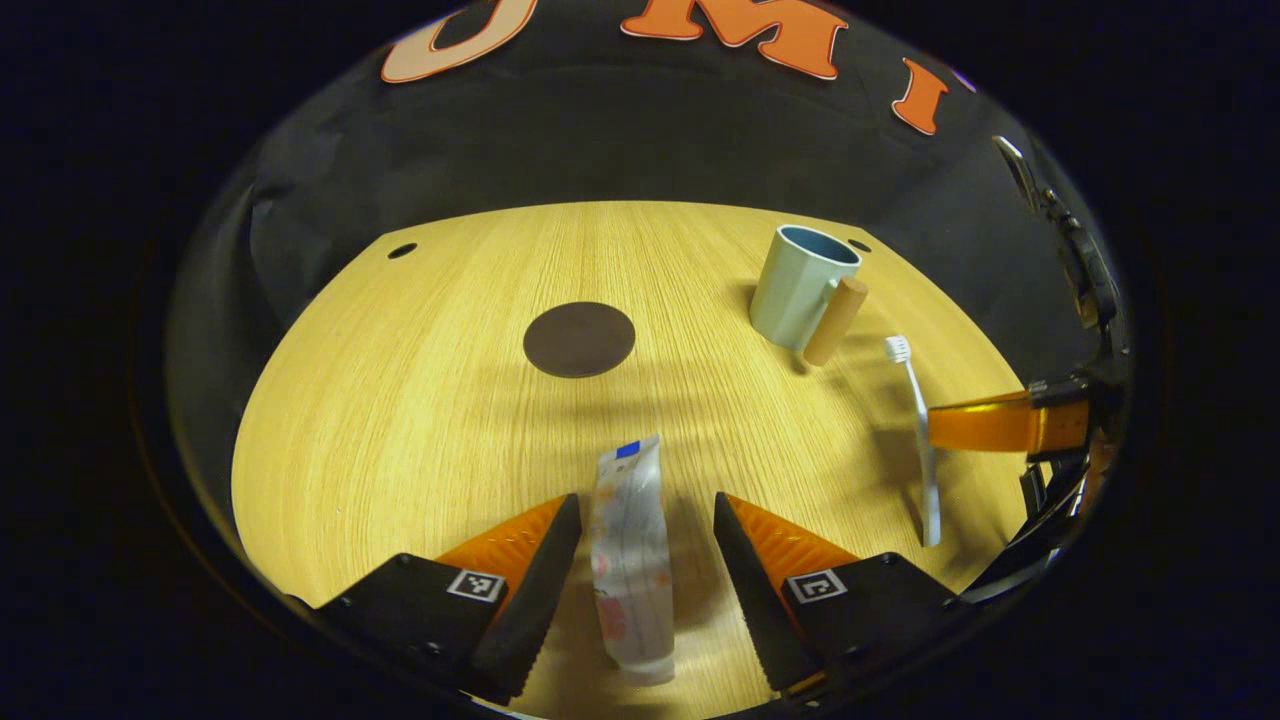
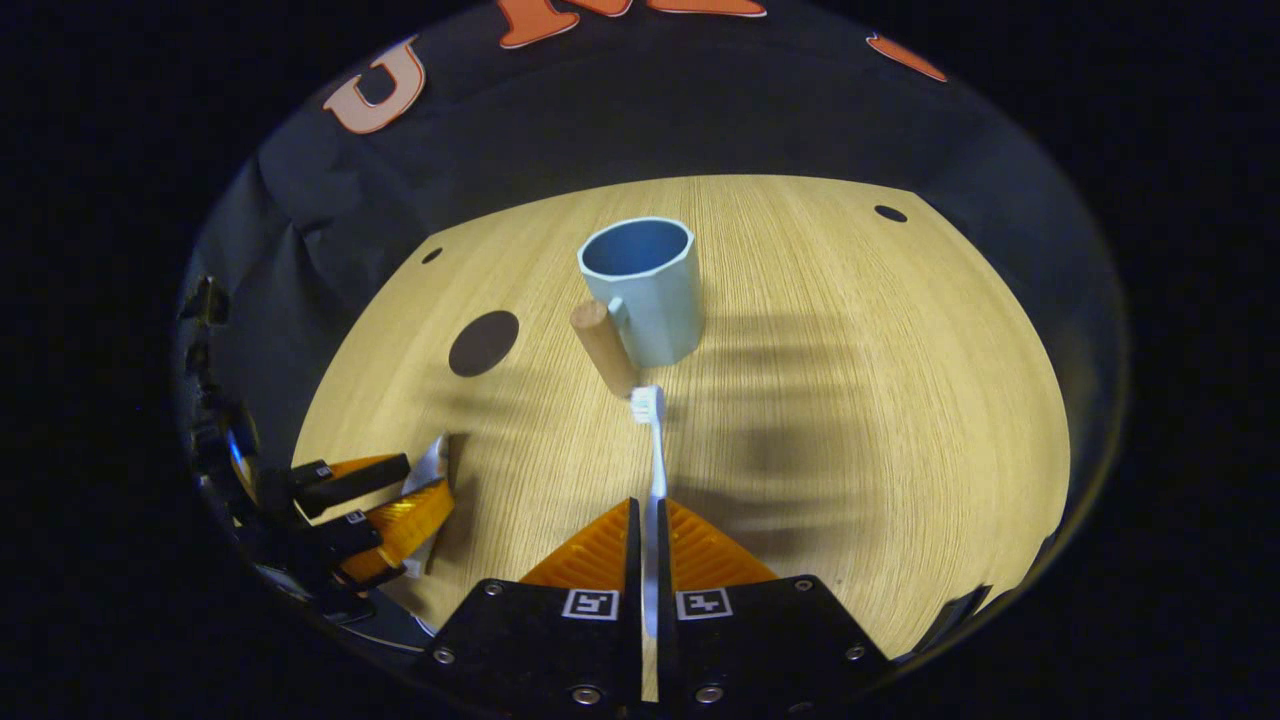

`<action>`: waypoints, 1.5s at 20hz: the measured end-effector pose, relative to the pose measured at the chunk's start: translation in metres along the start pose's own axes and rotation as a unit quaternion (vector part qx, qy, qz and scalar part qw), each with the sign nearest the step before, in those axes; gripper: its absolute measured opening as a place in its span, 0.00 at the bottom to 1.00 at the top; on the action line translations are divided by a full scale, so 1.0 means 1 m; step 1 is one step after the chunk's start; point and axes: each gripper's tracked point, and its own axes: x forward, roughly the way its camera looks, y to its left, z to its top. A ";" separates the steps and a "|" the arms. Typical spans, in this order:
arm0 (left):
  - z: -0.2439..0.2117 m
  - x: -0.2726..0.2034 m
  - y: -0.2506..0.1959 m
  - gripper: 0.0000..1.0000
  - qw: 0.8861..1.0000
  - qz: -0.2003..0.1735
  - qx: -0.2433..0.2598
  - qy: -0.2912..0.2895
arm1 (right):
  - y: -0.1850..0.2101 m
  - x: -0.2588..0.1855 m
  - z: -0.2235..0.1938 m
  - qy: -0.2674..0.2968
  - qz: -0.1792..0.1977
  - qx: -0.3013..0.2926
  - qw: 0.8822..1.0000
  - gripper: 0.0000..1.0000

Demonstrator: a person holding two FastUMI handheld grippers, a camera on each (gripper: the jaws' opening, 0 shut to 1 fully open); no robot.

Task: Put the toothbrush and toothpaste on the desktop into the cup, then pick up the cup and place it on the coaster on the desktop.

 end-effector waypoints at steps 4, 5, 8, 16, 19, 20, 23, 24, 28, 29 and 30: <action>-0.013 0.007 -0.002 0.86 1.000 0.005 0.008 0.020 | -0.007 -0.009 0.025 -0.041 -0.008 -0.016 0.999 0.06; -0.015 0.009 0.000 0.86 1.000 0.008 0.010 0.023 | -0.009 -0.009 0.018 -0.029 -0.009 -0.020 0.999 0.06; -0.010 0.012 -0.004 0.82 1.000 0.007 0.014 0.020 | -0.013 0.003 0.002 0.004 -0.007 0.000 1.000 0.06; -0.011 0.011 -0.001 0.86 1.000 0.005 0.015 0.021 | -0.011 0.022 -0.017 0.050 -0.023 -0.037 0.998 0.36; -0.013 0.009 0.001 0.86 1.000 0.005 0.013 0.020 | -0.013 0.028 -0.024 0.065 -0.033 -0.041 0.996 0.37; -0.013 0.008 0.001 0.86 1.000 0.004 0.012 0.019 | -0.014 0.032 -0.026 0.068 -0.038 -0.042 0.996 0.37; -0.013 0.009 0.001 0.86 1.000 0.004 0.013 0.018 | -0.017 0.040 -0.031 0.078 -0.050 -0.042 0.995 0.34; -0.012 0.009 0.001 0.86 1.000 0.004 0.013 0.017 | -0.019 0.041 -0.034 0.082 -0.057 -0.046 0.994 0.36; -0.010 -0.002 0.004 0.82 1.000 0.003 0.012 0.016 | -0.021 0.047 -0.034 0.071 -0.074 -0.063 0.993 0.19; -0.011 -0.001 0.004 0.86 1.000 0.002 0.011 0.016 | -0.021 0.047 -0.034 0.070 -0.077 -0.069 0.992 0.16; -0.010 0.000 0.004 0.86 1.000 0.002 0.011 0.016 | -0.019 0.044 -0.034 0.073 -0.076 -0.072 0.992 0.09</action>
